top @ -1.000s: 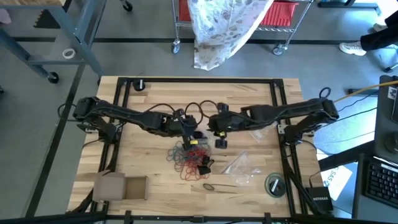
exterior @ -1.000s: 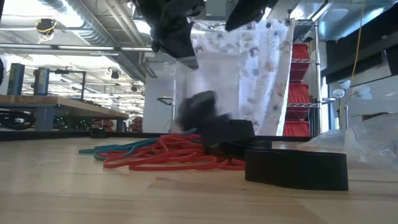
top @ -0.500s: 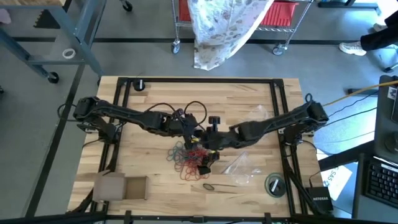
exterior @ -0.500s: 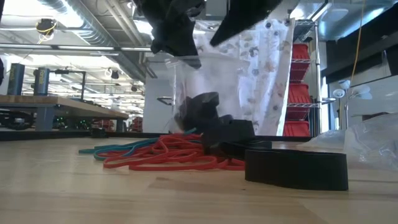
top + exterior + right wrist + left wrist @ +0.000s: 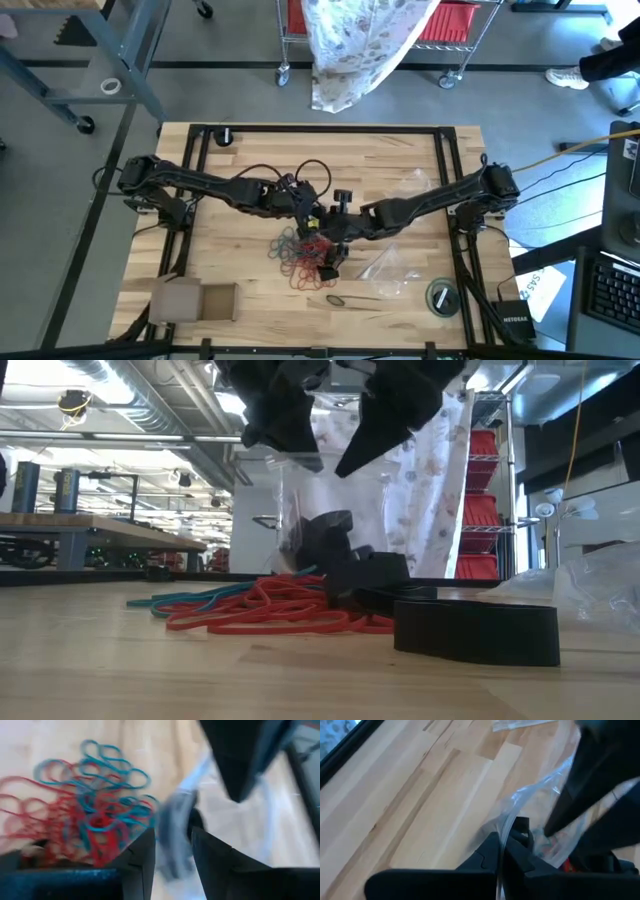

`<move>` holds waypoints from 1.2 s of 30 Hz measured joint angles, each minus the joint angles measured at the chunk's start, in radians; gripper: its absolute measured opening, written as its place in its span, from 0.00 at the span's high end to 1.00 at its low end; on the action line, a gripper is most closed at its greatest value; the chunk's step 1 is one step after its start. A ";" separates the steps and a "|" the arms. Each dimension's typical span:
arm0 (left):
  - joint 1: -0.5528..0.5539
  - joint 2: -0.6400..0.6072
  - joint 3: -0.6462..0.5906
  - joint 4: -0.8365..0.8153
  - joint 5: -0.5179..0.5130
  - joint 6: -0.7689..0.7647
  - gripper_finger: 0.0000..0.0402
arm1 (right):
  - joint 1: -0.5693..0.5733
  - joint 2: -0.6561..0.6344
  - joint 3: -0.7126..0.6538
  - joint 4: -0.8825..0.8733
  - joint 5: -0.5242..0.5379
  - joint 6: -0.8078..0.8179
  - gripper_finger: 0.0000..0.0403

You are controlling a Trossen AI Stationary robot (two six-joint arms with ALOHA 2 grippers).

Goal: Sort rubber bands
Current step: Put the black rubber band into the transparent zip lock bag

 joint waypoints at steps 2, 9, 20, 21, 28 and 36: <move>0.004 0.000 0.000 0.005 0.000 0.000 1.00 | 0.023 0.000 -0.012 0.024 -0.028 0.000 0.70; 0.013 0.000 0.000 0.004 -0.020 -0.026 1.00 | 0.056 0.010 -0.039 0.029 -0.091 -0.007 0.70; 0.011 0.000 0.000 0.002 -0.031 -0.041 1.00 | 0.071 -0.080 0.017 -0.115 -0.046 -0.006 0.70; 0.011 0.000 0.000 0.003 -0.031 -0.041 1.00 | 0.079 -0.093 0.017 -0.132 -0.056 -0.002 0.70; 0.011 0.000 0.000 0.003 -0.032 -0.047 1.00 | 0.173 -0.122 -0.086 -0.124 -0.123 -0.003 0.70; 0.005 0.000 0.000 0.004 -0.031 -0.048 1.00 | 0.189 -0.112 -0.350 0.239 -0.227 0.011 0.70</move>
